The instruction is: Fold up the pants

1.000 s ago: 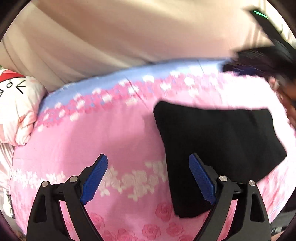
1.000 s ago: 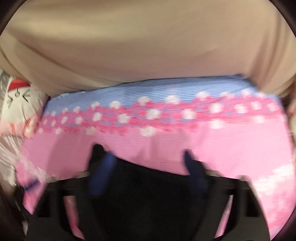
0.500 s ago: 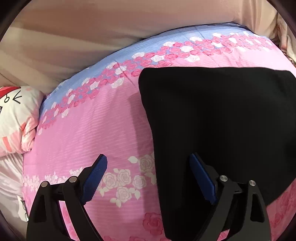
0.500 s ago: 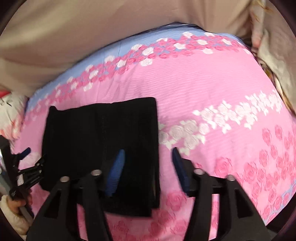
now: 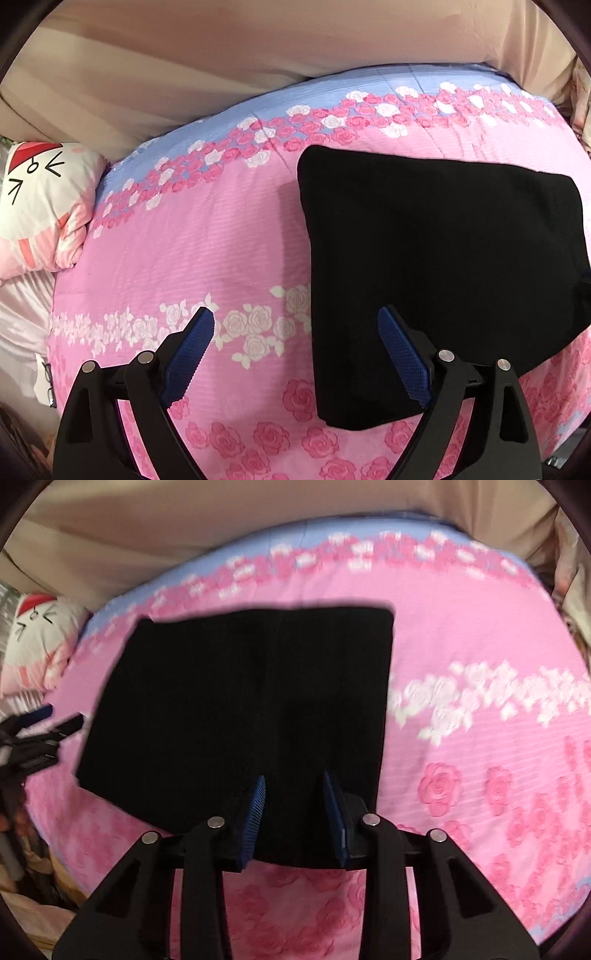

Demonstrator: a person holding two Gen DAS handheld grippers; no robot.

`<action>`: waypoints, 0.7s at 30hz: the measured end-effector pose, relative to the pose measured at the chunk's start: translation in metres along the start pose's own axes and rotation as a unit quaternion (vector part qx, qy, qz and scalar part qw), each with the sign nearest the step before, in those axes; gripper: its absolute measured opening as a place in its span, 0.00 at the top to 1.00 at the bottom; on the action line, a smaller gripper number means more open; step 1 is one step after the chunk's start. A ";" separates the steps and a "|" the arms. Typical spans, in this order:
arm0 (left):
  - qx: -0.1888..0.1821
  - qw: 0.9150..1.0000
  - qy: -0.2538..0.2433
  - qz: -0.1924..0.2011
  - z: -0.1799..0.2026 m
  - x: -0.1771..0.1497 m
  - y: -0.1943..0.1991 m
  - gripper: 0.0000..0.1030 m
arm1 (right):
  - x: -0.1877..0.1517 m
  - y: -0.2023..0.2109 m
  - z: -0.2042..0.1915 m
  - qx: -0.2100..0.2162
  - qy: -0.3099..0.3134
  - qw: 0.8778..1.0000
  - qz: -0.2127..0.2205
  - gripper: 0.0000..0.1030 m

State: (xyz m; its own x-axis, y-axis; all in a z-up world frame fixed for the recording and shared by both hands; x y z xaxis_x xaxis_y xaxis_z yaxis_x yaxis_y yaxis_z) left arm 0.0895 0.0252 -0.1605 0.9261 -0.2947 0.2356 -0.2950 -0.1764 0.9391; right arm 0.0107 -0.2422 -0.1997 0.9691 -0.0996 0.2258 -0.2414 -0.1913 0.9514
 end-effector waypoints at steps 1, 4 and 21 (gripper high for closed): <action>-0.003 1.000 -0.003 -0.002 0.002 -0.002 -0.002 0.15 | 0.002 0.001 -0.002 -0.006 0.009 1.000 0.003 0.70; -0.006 1.000 -0.003 -0.025 0.004 -0.006 -0.013 0.15 | 0.007 0.026 0.003 0.016 -0.023 1.000 0.006 0.61; -0.327 0.931 0.118 -0.107 -0.006 -0.032 -0.063 0.10 | -0.026 -0.009 0.059 0.209 -0.202 0.957 -0.010 0.10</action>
State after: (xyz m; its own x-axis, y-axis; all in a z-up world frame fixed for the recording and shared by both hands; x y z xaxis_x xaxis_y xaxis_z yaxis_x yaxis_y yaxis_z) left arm 0.0799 0.0509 -0.2258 0.9960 -0.0894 0.0004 0.0378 0.4254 0.9042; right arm -0.0158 -0.2954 -0.2265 0.8948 -0.4455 0.0290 -0.3050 -0.5626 0.7684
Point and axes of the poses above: each gripper's, at about its wrist camera, not at the fingertips, and y roughly against the way its jaws point, z to its right, x to its top, the point moved 4 cm from there along -y, roughly the way its jaws point, and after that the axes turned 13 degrees about -z, right-handed, at the moved point
